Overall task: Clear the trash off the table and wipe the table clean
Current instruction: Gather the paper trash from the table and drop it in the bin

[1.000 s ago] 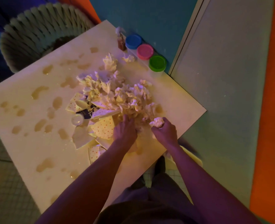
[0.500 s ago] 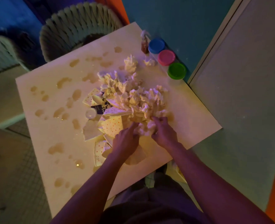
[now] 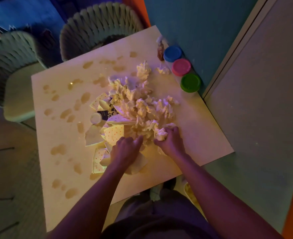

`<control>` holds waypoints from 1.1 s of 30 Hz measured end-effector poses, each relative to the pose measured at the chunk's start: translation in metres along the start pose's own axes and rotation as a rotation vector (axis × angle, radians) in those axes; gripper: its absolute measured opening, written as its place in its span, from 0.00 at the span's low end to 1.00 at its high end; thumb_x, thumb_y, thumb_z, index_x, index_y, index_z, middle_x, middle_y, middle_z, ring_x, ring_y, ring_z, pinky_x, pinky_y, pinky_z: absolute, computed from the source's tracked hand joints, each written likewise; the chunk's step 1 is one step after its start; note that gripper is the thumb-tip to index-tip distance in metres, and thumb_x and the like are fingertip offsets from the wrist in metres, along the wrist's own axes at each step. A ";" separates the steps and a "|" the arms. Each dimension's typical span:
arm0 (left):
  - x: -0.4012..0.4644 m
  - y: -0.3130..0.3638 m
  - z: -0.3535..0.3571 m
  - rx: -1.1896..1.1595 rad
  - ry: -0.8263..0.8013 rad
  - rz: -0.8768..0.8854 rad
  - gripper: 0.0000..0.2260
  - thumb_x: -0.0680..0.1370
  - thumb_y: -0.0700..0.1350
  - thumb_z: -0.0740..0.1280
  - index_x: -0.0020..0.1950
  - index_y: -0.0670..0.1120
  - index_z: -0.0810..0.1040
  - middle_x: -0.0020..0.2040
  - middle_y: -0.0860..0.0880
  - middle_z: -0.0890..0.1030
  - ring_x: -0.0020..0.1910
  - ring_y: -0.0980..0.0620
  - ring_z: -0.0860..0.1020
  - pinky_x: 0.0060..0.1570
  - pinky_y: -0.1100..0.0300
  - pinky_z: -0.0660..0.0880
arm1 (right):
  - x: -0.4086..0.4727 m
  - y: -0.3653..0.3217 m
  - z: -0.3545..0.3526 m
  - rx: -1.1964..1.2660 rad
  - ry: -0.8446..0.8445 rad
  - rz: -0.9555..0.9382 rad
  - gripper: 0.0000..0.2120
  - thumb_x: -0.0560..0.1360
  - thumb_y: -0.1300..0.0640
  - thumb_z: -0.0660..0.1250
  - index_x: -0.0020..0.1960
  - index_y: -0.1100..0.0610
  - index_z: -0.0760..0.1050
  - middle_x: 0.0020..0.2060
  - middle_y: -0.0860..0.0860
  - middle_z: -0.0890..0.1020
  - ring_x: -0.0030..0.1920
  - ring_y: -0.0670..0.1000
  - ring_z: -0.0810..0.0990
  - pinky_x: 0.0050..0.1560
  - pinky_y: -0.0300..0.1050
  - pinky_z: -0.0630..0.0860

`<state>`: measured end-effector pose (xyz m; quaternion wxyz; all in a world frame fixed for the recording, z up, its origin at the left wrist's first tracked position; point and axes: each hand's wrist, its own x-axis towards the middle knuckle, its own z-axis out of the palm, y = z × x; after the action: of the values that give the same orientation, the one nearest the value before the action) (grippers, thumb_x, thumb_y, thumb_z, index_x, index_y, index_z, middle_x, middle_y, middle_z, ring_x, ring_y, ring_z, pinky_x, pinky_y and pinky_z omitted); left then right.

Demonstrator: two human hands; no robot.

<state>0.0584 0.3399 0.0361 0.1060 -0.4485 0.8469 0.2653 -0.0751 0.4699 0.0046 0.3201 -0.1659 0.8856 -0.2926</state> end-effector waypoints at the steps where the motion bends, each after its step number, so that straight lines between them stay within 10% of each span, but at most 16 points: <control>1: 0.001 0.003 0.003 0.032 0.004 -0.011 0.21 0.78 0.65 0.57 0.43 0.50 0.78 0.49 0.44 0.78 0.47 0.39 0.78 0.45 0.49 0.75 | 0.000 0.000 -0.003 0.015 0.005 0.011 0.32 0.68 0.45 0.77 0.68 0.54 0.73 0.64 0.53 0.69 0.60 0.60 0.78 0.59 0.50 0.73; 8: 0.005 0.017 0.024 0.223 -0.037 0.022 0.19 0.78 0.53 0.63 0.68 0.53 0.68 0.61 0.44 0.77 0.55 0.38 0.79 0.49 0.48 0.77 | 0.003 0.011 -0.031 0.042 0.054 -0.004 0.29 0.67 0.47 0.76 0.65 0.54 0.75 0.63 0.51 0.73 0.59 0.58 0.79 0.57 0.48 0.74; 23: 0.003 0.024 0.026 0.139 -0.006 0.089 0.10 0.77 0.53 0.64 0.53 0.49 0.72 0.54 0.46 0.80 0.48 0.40 0.79 0.44 0.48 0.78 | 0.021 0.017 -0.041 -0.270 0.028 -0.101 0.18 0.73 0.50 0.69 0.61 0.49 0.70 0.58 0.50 0.79 0.54 0.62 0.80 0.47 0.49 0.73; 33: 0.023 0.034 0.027 0.054 -0.022 0.114 0.23 0.75 0.51 0.64 0.70 0.55 0.65 0.55 0.42 0.82 0.50 0.38 0.81 0.46 0.49 0.79 | 0.004 0.018 -0.043 -0.070 0.096 0.122 0.13 0.73 0.48 0.67 0.56 0.49 0.79 0.51 0.55 0.81 0.53 0.61 0.81 0.49 0.49 0.76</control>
<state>0.0156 0.3535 0.0159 0.1121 -0.3934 0.8768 0.2529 -0.1083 0.4992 0.0183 0.2884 -0.1084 0.9182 -0.2489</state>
